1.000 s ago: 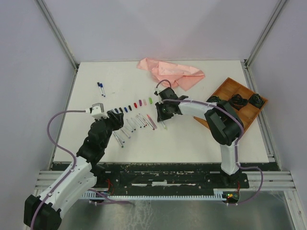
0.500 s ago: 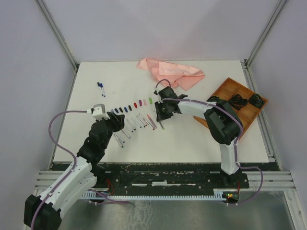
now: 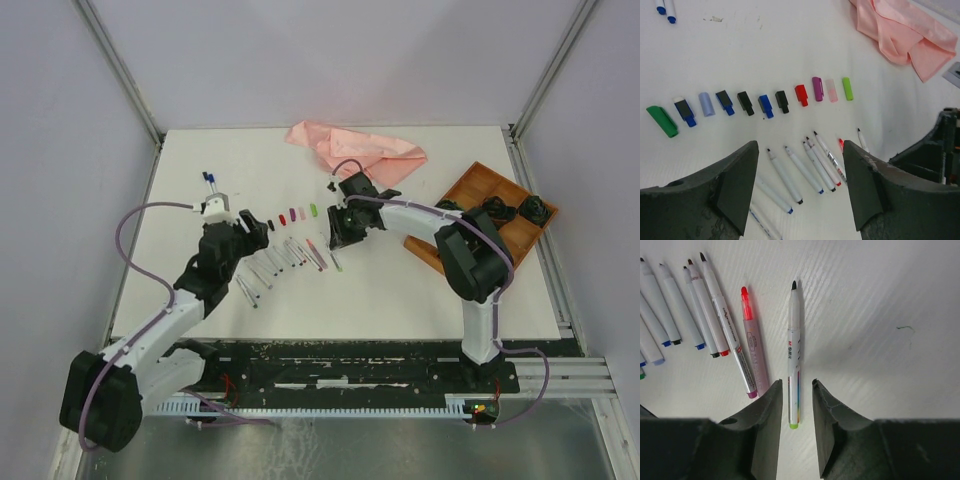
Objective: Open the pen caps
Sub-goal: Place the pen at the center of the board.
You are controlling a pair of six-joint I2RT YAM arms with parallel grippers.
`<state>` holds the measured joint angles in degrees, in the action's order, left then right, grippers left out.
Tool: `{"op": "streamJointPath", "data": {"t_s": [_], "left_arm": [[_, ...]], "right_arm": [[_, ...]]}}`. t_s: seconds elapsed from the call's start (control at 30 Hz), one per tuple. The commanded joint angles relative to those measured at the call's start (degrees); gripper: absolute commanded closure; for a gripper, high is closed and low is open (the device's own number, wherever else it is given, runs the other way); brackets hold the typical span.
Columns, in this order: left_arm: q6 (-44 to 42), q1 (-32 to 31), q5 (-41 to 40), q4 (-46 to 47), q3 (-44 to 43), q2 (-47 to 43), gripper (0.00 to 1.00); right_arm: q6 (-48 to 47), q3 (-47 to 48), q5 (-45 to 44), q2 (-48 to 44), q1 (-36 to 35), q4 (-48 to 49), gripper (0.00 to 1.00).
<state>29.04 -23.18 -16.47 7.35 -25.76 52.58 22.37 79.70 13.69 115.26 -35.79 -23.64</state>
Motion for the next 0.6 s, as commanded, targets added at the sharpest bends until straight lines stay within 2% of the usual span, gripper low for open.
{"op": "streamJointPath", "data": {"t_s": [0.0,0.13,0.23,0.37,0.57], "left_arm": [[-0.9,5.8,6.4,5.0,-6.8,8.8,0.25],[2.3,13.4,13.7,7.1,-12.1,18.5,0.25],[4.5,16.6,16.6,7.3,-17.0,25.3,0.24],[4.5,17.4,16.7,5.5,-24.5,33.1,0.22],[3.0,19.2,14.1,0.4,-32.7,38.9,0.25]], "right_arm": [[-0.6,1.6,3.3,-6.6,2.5,0.1,0.62],[-2.3,0.9,6.8,-10.7,4.1,-0.3,0.62],[-5.7,0.7,10.1,-14.3,4.9,-0.9,0.62],[-10.4,-0.4,14.8,-19.1,5.6,-0.6,0.63],[-15.0,-0.6,22.8,-22.5,6.4,-1.6,0.65]]}}
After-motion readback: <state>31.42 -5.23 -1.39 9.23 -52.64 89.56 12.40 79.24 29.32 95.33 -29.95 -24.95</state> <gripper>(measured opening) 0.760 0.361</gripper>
